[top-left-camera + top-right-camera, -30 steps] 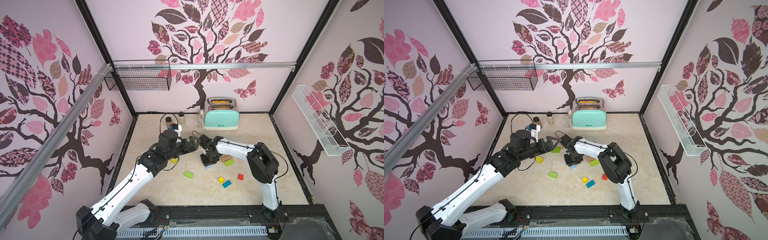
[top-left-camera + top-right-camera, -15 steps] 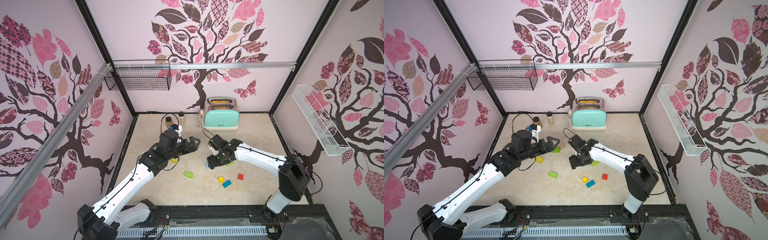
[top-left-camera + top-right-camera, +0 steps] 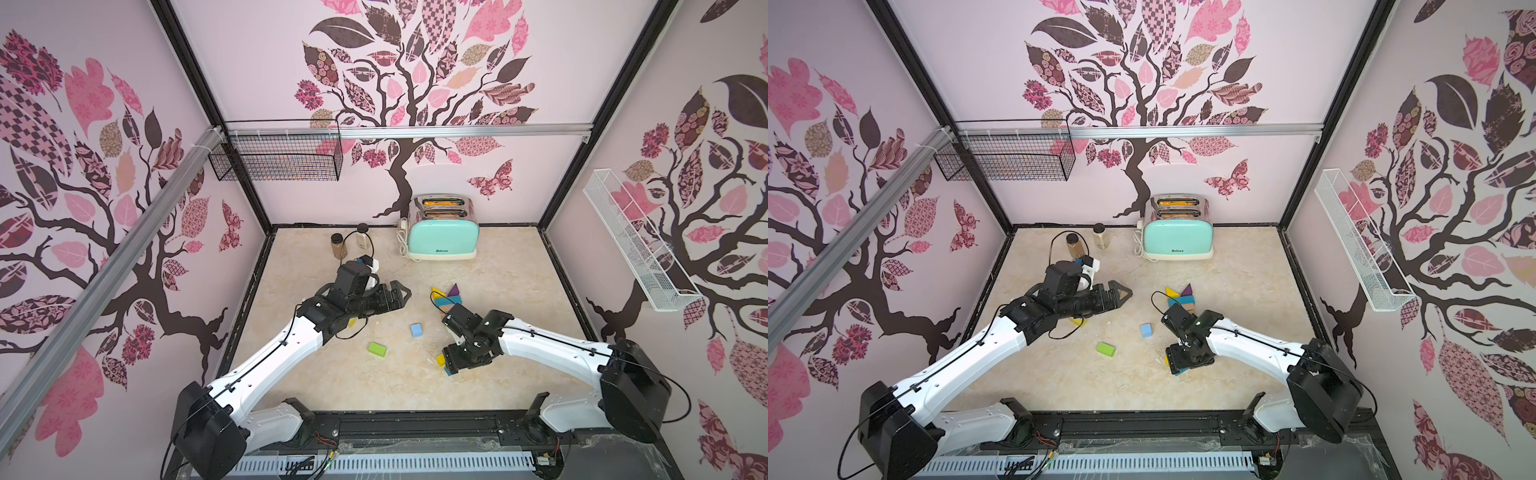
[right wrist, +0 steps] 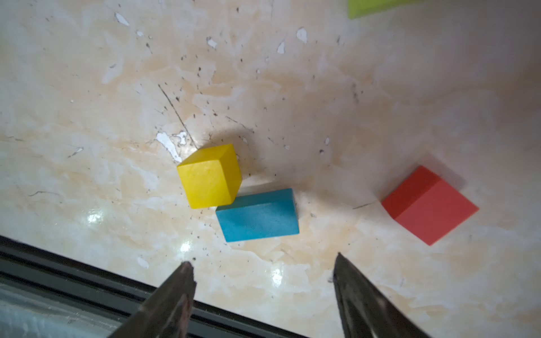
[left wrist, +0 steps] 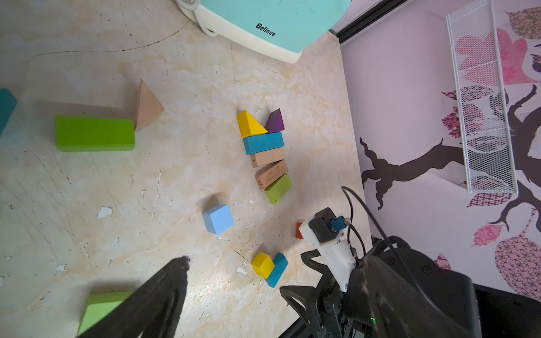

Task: Assemble a carrot with building blocks
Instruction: Pick up the building block from the center of the board.

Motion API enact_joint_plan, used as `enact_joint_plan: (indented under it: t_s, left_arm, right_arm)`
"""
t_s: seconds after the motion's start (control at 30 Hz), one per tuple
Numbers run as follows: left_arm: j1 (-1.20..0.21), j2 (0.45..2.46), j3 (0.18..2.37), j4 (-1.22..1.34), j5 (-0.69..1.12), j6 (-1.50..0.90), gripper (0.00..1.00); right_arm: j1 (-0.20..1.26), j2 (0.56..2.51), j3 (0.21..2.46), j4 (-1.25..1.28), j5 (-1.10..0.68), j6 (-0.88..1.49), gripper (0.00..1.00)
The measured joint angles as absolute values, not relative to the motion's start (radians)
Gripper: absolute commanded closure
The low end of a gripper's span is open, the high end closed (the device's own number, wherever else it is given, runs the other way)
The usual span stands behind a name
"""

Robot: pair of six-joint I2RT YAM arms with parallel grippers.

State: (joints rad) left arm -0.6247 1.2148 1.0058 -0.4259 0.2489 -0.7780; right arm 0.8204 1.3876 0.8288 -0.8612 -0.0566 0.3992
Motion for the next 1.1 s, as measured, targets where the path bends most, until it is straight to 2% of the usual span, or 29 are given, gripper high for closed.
enact_joint_plan:
  t_s: [0.23, 0.43, 0.6, 0.87, 1.1]
  left_arm:
    - [-0.627, 1.224, 1.006, -0.411, 0.257, -0.778, 0.02]
    - [-0.627, 1.224, 1.005, -0.405, 0.265, -0.778, 0.02]
    - [-0.627, 1.224, 1.001, -0.403, 0.266, -0.778, 0.02]
    - [-0.627, 1.224, 0.992, -0.401, 0.266, -0.779, 0.02]
    - [-0.627, 1.224, 0.991, -0.398, 0.266, -0.778, 0.02]
  right_arm:
    - [0.889, 1.479, 0.818, -0.809, -0.020, 0.419, 0.21]
    - [0.908, 1.527, 0.818, -0.798, 0.035, 0.432, 0.24]
    - [0.907, 1.528, 0.818, -0.784, 0.058, 0.437, 0.33]
    - [0.908, 1.535, 0.818, -0.754, 0.060, 0.435, 0.62]
    - [0.908, 1.485, 0.830, -0.831, 0.088, 0.467, 0.66]
